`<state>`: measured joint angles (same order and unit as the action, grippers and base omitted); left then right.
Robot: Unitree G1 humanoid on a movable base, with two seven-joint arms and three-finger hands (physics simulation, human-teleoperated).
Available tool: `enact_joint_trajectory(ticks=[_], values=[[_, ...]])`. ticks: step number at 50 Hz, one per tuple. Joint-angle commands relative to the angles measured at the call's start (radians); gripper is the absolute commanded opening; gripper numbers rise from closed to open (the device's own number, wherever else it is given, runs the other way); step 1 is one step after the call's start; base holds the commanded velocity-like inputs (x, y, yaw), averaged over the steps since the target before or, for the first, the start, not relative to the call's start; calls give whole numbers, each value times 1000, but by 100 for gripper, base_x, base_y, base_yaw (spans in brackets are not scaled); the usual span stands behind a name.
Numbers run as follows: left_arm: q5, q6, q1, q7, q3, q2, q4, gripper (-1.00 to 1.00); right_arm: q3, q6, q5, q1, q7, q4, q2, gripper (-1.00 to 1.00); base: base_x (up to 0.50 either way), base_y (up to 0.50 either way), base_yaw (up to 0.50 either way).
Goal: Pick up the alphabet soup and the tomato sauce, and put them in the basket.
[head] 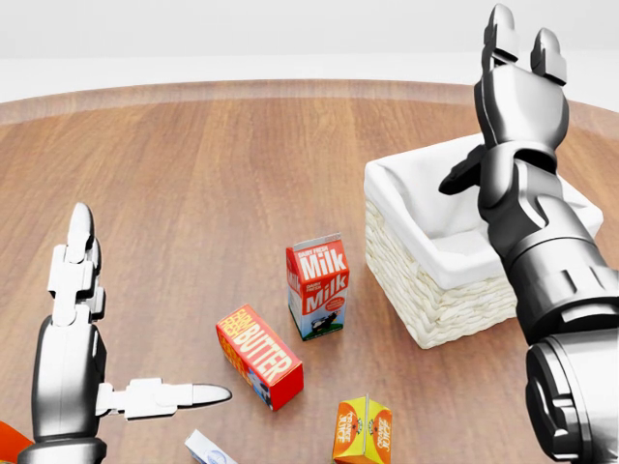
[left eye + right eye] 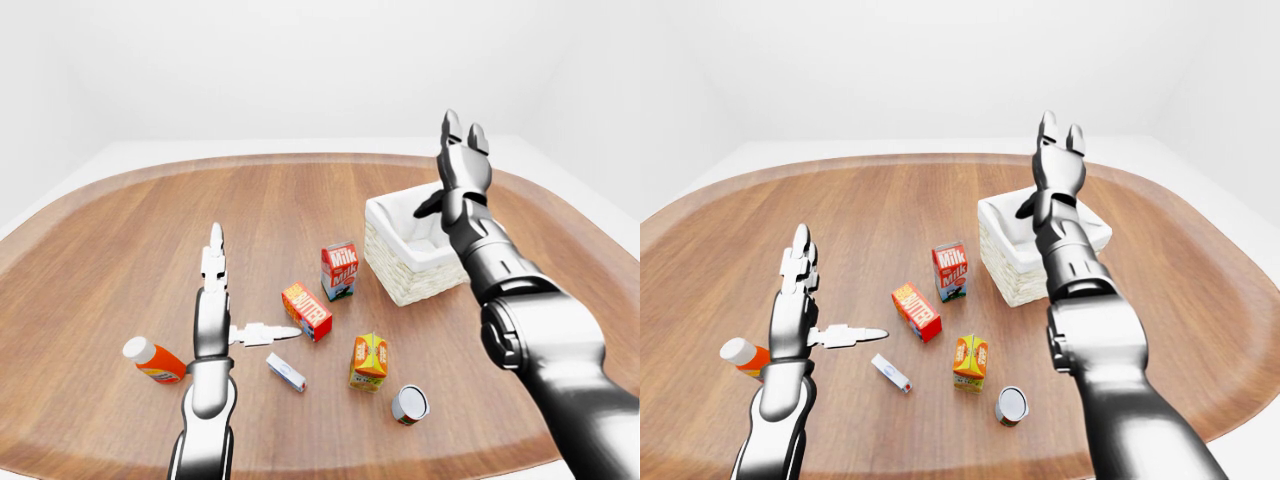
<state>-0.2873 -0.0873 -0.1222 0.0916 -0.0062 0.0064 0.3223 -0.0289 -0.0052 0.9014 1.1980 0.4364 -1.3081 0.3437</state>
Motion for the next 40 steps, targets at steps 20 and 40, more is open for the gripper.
enact_joint_trajectory(ticks=[20,40], values=[[-1,0,-3,-2,-1,0,2,100,-4,-82,-126,-151,-58,288,-11,100,0,0,0],[-2,0,-6,-3,-1,0,3,100,-51,-27,-183,-432,-196,751,-41,100,0,0,0]])
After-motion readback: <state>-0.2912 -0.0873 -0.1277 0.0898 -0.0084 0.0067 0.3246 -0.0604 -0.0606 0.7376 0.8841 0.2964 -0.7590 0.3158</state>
